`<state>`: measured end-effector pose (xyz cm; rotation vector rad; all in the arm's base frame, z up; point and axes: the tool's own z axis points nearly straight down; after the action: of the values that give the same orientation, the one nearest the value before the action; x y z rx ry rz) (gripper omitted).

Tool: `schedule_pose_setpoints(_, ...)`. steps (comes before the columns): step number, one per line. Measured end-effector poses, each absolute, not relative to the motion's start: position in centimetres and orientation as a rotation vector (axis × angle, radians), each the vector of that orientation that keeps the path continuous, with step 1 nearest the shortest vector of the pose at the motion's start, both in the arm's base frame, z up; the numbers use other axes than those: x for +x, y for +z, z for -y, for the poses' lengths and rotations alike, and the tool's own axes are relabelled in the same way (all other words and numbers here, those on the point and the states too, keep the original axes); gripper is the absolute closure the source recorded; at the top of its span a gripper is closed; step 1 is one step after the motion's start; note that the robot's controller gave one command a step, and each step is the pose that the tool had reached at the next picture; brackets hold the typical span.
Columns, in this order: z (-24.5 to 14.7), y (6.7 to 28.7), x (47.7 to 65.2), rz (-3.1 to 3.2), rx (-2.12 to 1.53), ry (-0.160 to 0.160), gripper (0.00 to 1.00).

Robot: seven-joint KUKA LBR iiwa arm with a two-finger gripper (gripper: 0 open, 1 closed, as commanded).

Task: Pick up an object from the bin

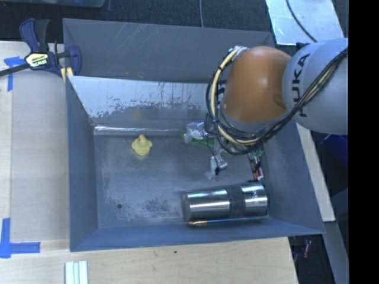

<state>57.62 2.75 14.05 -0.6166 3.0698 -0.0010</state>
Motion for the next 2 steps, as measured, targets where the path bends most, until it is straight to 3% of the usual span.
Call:
schedule_pose_setpoints(1,0.5,14.4,60.0,-3.082,-0.492,-0.013,0.0)
schedule_pose_setpoints(2,-4.6,11.5,55.3,-3.125,-0.095,0.002,0.0)
